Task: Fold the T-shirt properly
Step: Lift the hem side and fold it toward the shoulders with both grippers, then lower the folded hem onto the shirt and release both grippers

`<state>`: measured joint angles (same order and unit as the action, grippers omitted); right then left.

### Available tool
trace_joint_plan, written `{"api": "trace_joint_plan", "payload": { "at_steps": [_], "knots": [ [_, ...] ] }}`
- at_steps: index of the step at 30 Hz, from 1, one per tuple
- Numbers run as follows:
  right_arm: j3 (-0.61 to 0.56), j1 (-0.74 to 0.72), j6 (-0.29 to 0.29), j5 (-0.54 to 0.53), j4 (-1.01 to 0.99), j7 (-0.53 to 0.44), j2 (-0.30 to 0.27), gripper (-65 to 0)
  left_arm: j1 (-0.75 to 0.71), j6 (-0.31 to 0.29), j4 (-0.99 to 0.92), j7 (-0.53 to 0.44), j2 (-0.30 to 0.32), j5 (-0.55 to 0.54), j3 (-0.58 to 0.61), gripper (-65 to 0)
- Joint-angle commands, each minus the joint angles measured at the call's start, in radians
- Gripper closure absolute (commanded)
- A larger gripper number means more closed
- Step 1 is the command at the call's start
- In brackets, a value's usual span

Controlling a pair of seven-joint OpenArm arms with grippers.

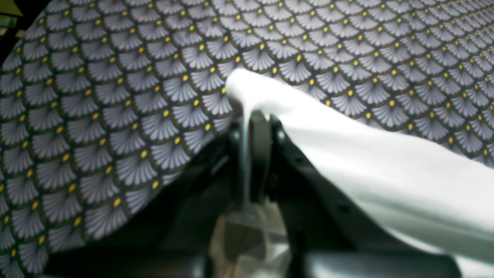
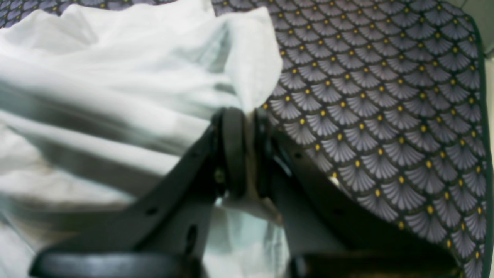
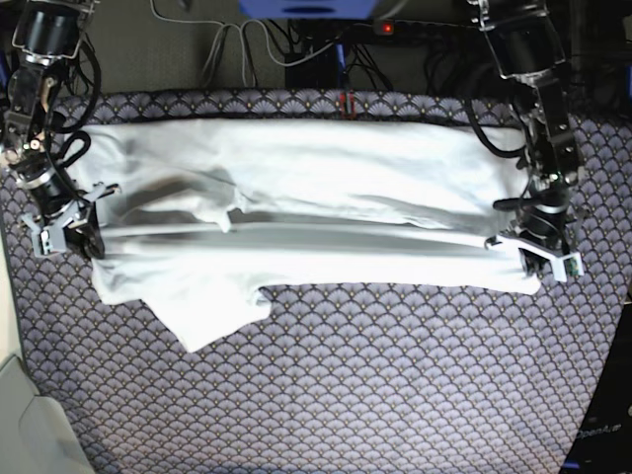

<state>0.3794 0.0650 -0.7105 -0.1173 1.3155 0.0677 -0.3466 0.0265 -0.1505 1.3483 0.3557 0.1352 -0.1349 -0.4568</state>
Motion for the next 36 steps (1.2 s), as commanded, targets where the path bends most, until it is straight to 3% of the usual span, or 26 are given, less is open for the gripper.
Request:
{"api": "trace_joint_plan", "payload": {
  "at_steps": [1, 8, 11, 16, 19, 36],
  "knots": [
    [0.011, -0.001, 0.012, -0.015, 0.017, -0.024, -0.021, -2.3, 0.003, 0.016, 0.023, -0.03, 0.016, 0.004, -0.007, -0.4],
    [0.017, 0.026, 0.012, -0.017, 0.019, -0.026, -0.021, -2.3, -0.058, 0.013, 0.09, -0.03, 0.016, 0.002, -0.012, -0.4],
    [0.077, 0.026, 0.012, -0.046, 0.019, -0.016, 0.004, -2.3, -0.087, 0.013, 0.152, -0.027, 0.014, -0.064, -0.01, -0.4],
    [0.129, 0.029, 0.012, -0.049, 0.019, -0.015, 0.014, -2.3, -0.101, 0.012, 0.196, 0.125, 0.028, -0.179, -0.013, -0.4],
    [0.135, 0.065, 0.012, -0.049, 0.019, -0.015, 0.014, -2.3, -0.11, 0.012, 0.198, 0.162, 0.036, -0.207, -0.027, -0.4],
    [0.126, 0.218, 0.012, -0.049, 0.152, -0.015, 0.096, -2.3, -0.138, 0.01, 0.179, 0.164, 0.039, -0.203, -0.027, -0.4]
  ]
}}
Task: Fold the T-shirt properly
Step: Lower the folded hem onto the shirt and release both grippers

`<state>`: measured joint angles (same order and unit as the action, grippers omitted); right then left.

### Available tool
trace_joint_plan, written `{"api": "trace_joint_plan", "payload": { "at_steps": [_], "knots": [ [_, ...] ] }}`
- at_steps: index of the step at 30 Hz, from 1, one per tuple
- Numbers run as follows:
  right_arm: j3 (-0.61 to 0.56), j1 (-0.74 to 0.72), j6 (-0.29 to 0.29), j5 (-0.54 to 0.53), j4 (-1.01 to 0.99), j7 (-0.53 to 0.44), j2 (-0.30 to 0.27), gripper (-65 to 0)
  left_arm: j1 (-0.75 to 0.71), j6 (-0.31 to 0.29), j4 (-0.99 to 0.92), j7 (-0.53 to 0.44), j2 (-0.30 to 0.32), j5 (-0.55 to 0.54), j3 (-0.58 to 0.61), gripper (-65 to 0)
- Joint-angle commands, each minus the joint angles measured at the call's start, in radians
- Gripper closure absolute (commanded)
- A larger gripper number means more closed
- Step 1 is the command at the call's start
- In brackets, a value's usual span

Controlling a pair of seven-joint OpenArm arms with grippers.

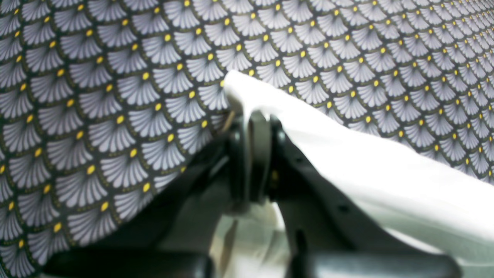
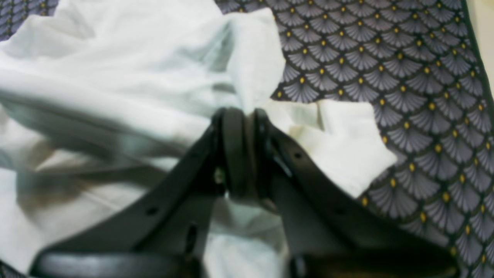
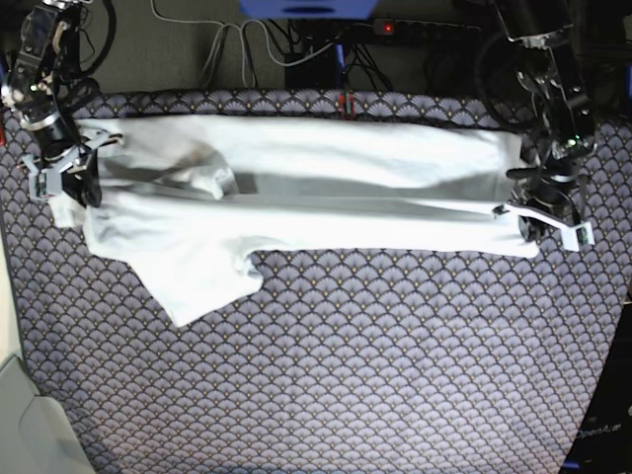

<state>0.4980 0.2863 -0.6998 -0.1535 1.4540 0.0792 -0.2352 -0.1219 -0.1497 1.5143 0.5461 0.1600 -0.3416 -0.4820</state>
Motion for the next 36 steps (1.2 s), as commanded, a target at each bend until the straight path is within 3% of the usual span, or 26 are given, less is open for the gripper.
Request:
{"api": "trace_joint_plan", "payload": {
  "at_steps": [1, 17, 21, 24, 28, 36],
  "knots": [
    [0.008, 0.0, 0.002, -0.011, 0.006, -0.026, -0.014, -2.3, 0.011, 0.009, 0.002, -0.027, 0.016, 0.003, -0.001, -0.4],
    [0.008, 0.015, 0.002, -0.01, -0.049, 0.024, -0.019, -2.8, -0.031, 0.009, -0.03, -0.025, 0.017, 0.003, -0.001, -0.5],
    [0.006, 0.018, 0.002, -0.007, -0.054, 0.024, -0.02, -10.2, -0.031, 0.009, -0.03, -0.025, 0.017, 0.003, 0.003, -0.7],
    [0.006, 0.034, 0.002, 0.025, -0.049, 0.024, -0.029, -20.2, -0.032, 0.009, -0.031, -0.024, 0.017, 0.003, 0.003, -7.9],
    [0.015, 0.038, 0.002, 0.035, -0.046, 0.024, -0.031, -27.7, -0.051, 0.009, -0.027, -0.024, 0.017, 0.002, 0.003, -21.8],
    [0.141, 0.052, 0.002, -0.007, 0.057, 0.024, -0.005, -28.0, -0.061, 0.009, -0.021, -0.025, 0.016, -0.006, -0.001, -23.1]
  ]
}}
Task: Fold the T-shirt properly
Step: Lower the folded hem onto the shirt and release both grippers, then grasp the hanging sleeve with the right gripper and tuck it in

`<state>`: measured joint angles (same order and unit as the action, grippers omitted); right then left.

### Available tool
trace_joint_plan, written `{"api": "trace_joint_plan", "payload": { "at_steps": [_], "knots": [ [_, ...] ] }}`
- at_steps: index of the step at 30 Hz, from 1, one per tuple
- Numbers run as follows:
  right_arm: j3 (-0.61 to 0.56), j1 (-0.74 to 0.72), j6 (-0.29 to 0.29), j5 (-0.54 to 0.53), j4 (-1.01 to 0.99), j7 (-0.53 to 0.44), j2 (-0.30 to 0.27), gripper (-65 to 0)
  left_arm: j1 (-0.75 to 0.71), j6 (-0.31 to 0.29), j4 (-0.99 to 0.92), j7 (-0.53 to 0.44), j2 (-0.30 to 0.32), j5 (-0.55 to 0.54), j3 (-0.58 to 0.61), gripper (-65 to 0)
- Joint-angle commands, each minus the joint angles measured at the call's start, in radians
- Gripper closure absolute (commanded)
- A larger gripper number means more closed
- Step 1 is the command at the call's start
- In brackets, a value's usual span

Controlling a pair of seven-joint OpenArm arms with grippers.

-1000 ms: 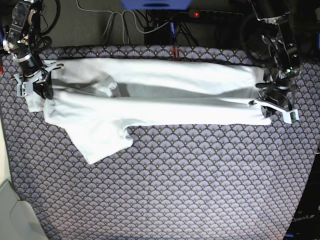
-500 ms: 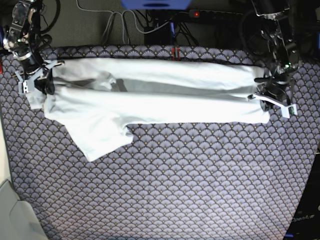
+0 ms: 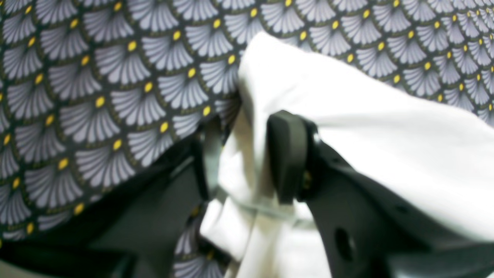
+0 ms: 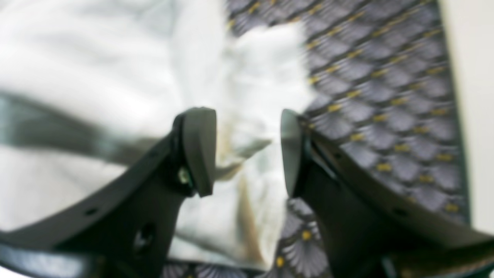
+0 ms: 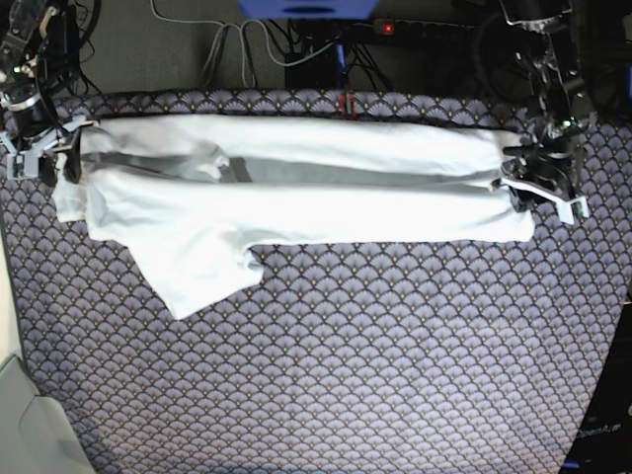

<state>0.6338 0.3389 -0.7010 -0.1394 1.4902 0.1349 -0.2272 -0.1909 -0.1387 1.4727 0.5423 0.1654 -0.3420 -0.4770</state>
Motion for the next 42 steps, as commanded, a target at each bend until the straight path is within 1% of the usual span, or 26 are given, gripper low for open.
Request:
{"api": "trace_joint_plan", "payload": {
  "at_steps": [1, 8, 10, 12, 14, 15, 17, 19, 20, 23, 28, 32, 36, 42],
  "knots": [
    [0.021, -0.001, 0.003, -0.027, 0.033, -0.031, -0.008, -28.0, 0.008, -0.002, 0.021, -0.021, 0.01, -0.006, -0.007, -23.1],
    [0.031, -0.005, 0.003, -0.029, 0.08, -0.03, -0.011, -28.3, 0.006, -0.002, 0.023, -0.021, 0.01, -0.007, -0.004, -23.3],
    [0.025, -0.013, 0.003, -0.029, 0.109, -0.005, -0.011, -28.4, 0.006, -0.002, 0.023, -0.021, 0.01, -0.007, -0.002, -23.3],
    [-0.006, -0.054, 0.003, -0.024, 0.151, 0.056, -0.011, -28.4, 0.006, -0.002, 0.023, -0.021, 0.007, -0.007, -0.002, -23.3],
    [-0.061, -0.116, 0.003, -0.013, 0.181, 0.177, -0.022, -28.5, 0.006, -0.003, 0.021, -0.014, 0.007, -0.007, -0.002, -23.4],
    [-0.093, -0.153, 0.003, -0.004, 0.189, 0.246, -0.031, -28.5, 0.006, -0.003, 0.021, 0.006, 0.006, -0.007, -0.002, -23.4],
    [-0.167, -0.24, 0.003, 0.025, 0.18, 0.348, -0.041, -29.4, 0.011, -0.003, 0.023, 0.066, 0.01, -0.007, -0.002, -23.4],
    [-0.228, -0.329, 0.003, 0.079, 0.149, 0.411, -0.036, -32.1, 0.014, -0.003, 0.023, 0.111, 0.01, -0.009, -0.002, -23.4],
    [-0.253, -0.364, 0.003, 0.105, 0.126, 0.424, -0.033, -32.9, 0.014, -0.003, 0.023, 0.12, 0.01, -0.009, -0.002, -23.4],
    [-0.335, -0.475, 0.003, 0.162, 0.053, 0.44, 0.001, -33.9, 0.014, -0.003, 0.023, 0.126, 0.01, -0.009, -0.002, -23.4],
    [-0.391, -0.614, 0.003, 0.274, -0.147, 0.434, 0.041, -34.0, 0.009, -0.003, 0.023, 0.134, 0.01, -0.009, -0.002, -23.4],
    [-0.417, -0.699, 0.003, 0.278, -0.294, 0.432, 0.036, -34.0, 0.008, -0.003, 0.021, 0.135, 0.012, -0.006, -0.002, -23.4],
    [-0.421, -0.757, 0.003, 0.278, -0.379, 0.426, 0.035, -34.0, 0.008, -0.003, 0.016, 0.135, 0.012, -0.002, -0.002, -23.4],
    [-0.423, -0.774, 0.003, 0.28, -0.443, 0.357, 0.035, -34.0, 0.006, -0.003, 0.013, 0.135, 0.012, -0.004, -0.002, -23.4]
  ]
}}
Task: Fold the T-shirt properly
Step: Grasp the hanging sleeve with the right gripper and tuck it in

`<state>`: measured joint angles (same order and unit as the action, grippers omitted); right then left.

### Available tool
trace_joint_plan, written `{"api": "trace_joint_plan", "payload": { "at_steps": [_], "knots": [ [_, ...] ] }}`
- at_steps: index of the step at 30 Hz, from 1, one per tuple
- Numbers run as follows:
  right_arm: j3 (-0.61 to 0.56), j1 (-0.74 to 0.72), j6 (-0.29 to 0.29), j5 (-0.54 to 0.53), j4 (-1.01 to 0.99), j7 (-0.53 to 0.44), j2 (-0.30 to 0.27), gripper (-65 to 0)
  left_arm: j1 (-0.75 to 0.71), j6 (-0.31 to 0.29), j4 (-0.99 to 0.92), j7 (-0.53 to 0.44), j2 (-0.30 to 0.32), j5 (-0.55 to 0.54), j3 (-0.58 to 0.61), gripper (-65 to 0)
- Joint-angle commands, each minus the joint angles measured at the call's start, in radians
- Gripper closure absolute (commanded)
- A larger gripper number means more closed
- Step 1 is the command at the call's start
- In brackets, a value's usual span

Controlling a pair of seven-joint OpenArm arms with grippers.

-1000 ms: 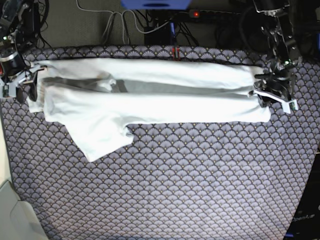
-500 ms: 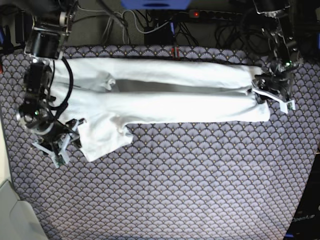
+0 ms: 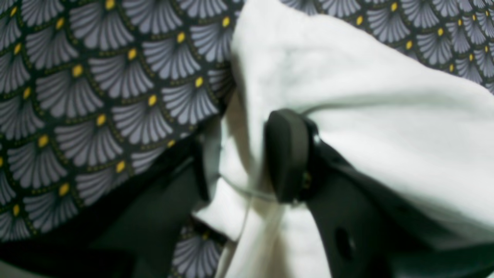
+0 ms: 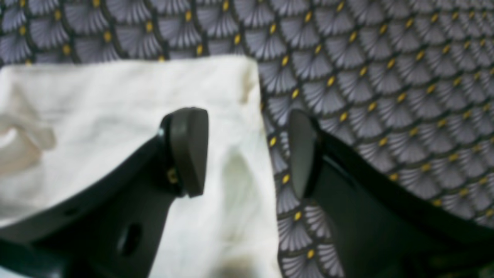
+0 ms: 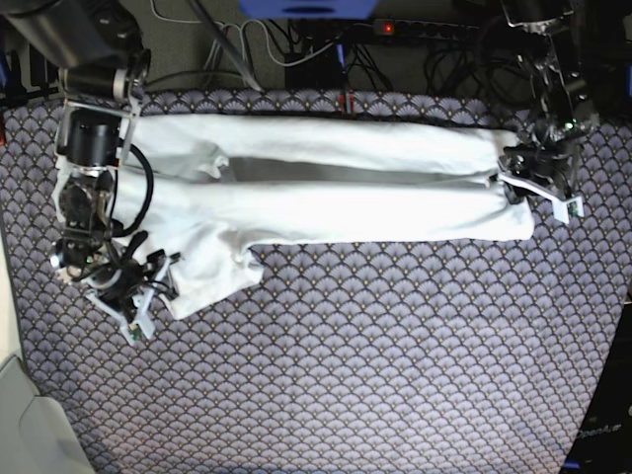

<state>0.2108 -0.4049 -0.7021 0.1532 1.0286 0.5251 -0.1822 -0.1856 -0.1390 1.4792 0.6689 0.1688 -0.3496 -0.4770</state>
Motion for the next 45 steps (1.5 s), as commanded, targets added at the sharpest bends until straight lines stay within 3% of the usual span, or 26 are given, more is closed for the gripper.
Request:
{"api": "trace_joint_plan", "payload": {
  "at_steps": [1, 16, 18, 23, 25, 33, 45],
  "knots": [
    [0.0, -0.03, 0.004, -0.013, 0.015, -0.041, -0.01, -34.0, 0.001, -0.003, 0.007, 0.009, 0.008, 0.004, -0.002, -23.4],
    [0.0, -0.102, 0.004, -0.011, -0.215, -0.148, -0.06, -32.6, 0.001, -0.003, 0.007, 0.009, 0.008, 0.007, -0.002, -23.4],
    [-0.018, -0.096, 0.004, -0.011, -0.215, -0.148, -0.058, -27.7, 0.001, -0.003, 0.007, 0.009, 0.008, 0.002, -0.002, -23.4],
    [-0.115, -0.058, 0.004, -0.011, -0.21, -0.15, -0.058, -7.3, 0.002, -0.003, 0.007, 0.009, 0.008, 0.005, -0.002, -23.4],
    [-0.142, -0.055, 0.004, -0.011, -0.209, -0.15, -0.058, -2.7, 0.002, -0.003, 0.007, 0.009, 0.008, 0.005, -0.002, -23.4],
    [-0.086, -0.038, 0.004, -0.017, -0.112, -0.139, -0.064, -2.3, 0.002, -0.003, 0.007, 0.009, 0.008, 0.01, -0.002, -23.4],
    [-0.047, 0.195, 0.004, -0.016, 0.359, -0.062, -0.058, -2.3, 0.007, -0.003, 0.007, 0.009, 0.008, 0.01, -0.002, -23.4]
  ]
}}
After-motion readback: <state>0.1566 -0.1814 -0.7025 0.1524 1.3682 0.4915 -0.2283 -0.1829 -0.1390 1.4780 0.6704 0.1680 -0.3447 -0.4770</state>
